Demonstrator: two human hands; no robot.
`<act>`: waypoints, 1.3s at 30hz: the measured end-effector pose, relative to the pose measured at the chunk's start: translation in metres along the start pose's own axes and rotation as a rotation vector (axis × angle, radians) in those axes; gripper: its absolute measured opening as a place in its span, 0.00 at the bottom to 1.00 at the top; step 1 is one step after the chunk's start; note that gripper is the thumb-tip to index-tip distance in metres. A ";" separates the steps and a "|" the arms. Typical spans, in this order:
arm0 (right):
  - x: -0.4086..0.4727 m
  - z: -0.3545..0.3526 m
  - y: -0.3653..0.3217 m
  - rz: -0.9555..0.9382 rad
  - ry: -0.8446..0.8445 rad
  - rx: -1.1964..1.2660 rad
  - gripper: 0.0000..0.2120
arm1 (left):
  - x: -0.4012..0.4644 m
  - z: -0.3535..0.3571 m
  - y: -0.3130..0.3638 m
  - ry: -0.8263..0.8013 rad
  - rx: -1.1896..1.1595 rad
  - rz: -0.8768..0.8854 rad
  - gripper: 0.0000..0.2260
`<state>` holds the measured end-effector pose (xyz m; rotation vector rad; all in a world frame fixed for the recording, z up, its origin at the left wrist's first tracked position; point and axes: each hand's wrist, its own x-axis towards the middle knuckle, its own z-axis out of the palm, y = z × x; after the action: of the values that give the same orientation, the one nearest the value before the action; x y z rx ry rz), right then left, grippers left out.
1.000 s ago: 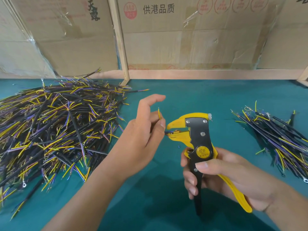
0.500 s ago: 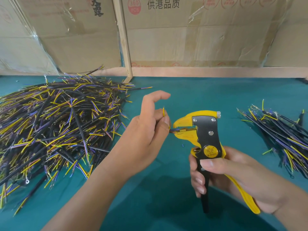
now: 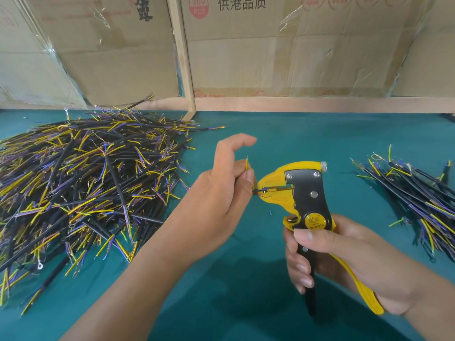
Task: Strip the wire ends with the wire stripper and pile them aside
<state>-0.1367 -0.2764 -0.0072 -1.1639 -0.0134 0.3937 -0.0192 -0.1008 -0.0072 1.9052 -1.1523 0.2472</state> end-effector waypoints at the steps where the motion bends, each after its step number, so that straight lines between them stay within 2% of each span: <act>1: -0.002 -0.006 0.007 -0.066 0.048 -0.094 0.22 | 0.000 0.000 0.000 -0.005 0.000 0.005 0.14; 4: 0.000 -0.011 0.013 -0.062 0.033 -0.216 0.22 | 0.000 0.000 0.002 -0.012 -0.015 0.017 0.14; 7: 0.002 -0.020 0.015 -0.066 0.076 -0.185 0.19 | -0.001 0.000 0.002 -0.012 -0.094 0.017 0.15; 12: 0.003 -0.016 0.014 -0.053 0.053 -0.177 0.13 | -0.001 0.002 0.006 -0.021 -0.088 0.006 0.33; 19: 0.004 -0.015 0.014 -0.033 0.037 -0.084 0.13 | 0.000 0.001 0.007 0.054 0.052 0.066 0.19; 23: 0.004 -0.014 0.013 -0.032 0.024 -0.061 0.13 | -0.002 0.003 0.006 0.042 -0.011 0.044 0.16; 35: 0.003 -0.013 0.013 -0.036 0.012 -0.017 0.12 | -0.002 0.003 0.005 -0.004 0.005 0.058 0.16; 39: 0.002 -0.012 0.014 -0.035 -0.002 0.029 0.16 | -0.002 0.004 0.004 0.007 0.004 0.059 0.15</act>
<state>-0.1366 -0.2814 -0.0252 -1.1327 -0.0294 0.3629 -0.0250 -0.1029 -0.0083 1.8740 -1.2055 0.2878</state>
